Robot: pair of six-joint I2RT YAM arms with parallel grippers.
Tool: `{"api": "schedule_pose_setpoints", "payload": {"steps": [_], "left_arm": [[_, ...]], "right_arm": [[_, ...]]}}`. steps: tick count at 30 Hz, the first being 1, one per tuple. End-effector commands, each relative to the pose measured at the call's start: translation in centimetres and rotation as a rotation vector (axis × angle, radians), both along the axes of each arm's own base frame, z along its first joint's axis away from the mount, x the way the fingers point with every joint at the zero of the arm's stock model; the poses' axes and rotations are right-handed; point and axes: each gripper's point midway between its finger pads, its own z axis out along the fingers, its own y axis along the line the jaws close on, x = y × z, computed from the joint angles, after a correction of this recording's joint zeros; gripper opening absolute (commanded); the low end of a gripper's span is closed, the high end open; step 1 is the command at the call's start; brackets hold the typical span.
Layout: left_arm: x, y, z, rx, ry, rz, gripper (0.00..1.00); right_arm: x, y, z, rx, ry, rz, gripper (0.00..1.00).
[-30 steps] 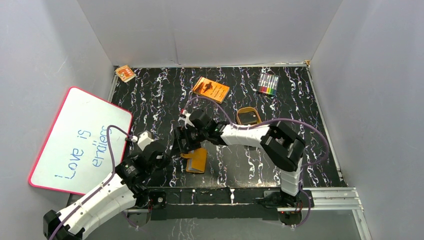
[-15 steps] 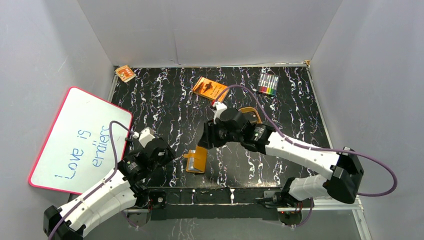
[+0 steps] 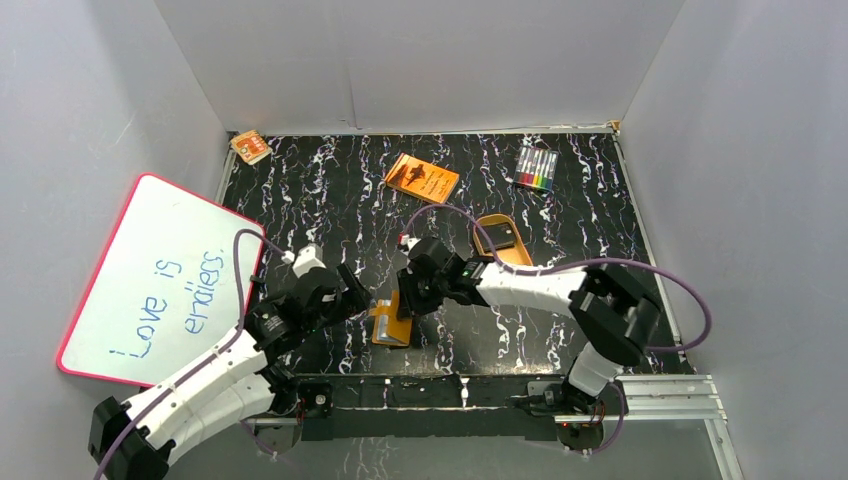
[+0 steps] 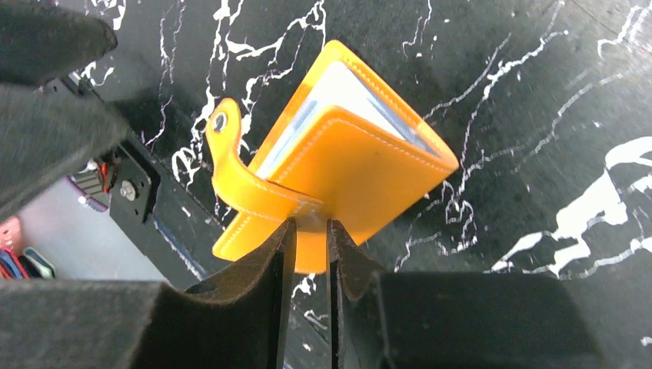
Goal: Put the credit cards into the card holder
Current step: Close the card holder at the center of the board.
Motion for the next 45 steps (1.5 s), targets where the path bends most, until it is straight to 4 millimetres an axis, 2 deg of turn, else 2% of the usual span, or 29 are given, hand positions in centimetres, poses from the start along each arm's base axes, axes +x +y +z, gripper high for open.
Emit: {"api": "schedule_pose_setpoints", "payload": {"steps": [1, 6, 12, 19, 24, 28, 37, 43, 45], "left_arm": [[0.4, -1.8, 0.4, -0.038, -0.014, -0.071, 0.81], [0.6, -2.9, -1.0, -0.028, 0.015, -0.113, 0.84], [0.8, -3.4, -3.3, 0.024, 0.076, -0.142, 0.83], [0.6, -3.2, -5.9, 0.090, 0.160, -0.133, 0.78], [0.4, -3.0, -6.9, 0.108, 0.185, -0.129, 0.73], [0.2, -2.8, -7.4, 0.125, 0.202, -0.130, 0.60], [-0.7, -1.4, -9.1, 0.178, 0.246, -0.100, 0.24], [-0.8, -0.9, -9.4, 0.202, 0.260, -0.082, 0.01], [-0.8, -0.6, -9.5, 0.209, 0.264, -0.071, 0.00]], "right_arm": [[0.8, 2.8, 1.1, 0.074, 0.000, 0.013, 0.29], [0.7, 2.5, -0.5, 0.035, 0.033, -0.005, 0.29], [0.5, 2.0, -1.4, 0.007, 0.046, -0.010, 0.29], [0.2, 1.9, -1.5, 0.013, 0.057, -0.007, 0.29], [0.1, 2.0, -1.3, 0.022, 0.059, -0.002, 0.29], [0.0, 2.0, -1.0, 0.031, 0.056, 0.002, 0.30], [0.0, 1.7, 0.8, 0.057, 0.040, -0.014, 0.34], [-0.1, 0.4, 1.8, 0.076, 0.034, -0.076, 0.45], [-0.3, -0.3, 1.6, 0.085, 0.040, -0.107, 0.53]]}}
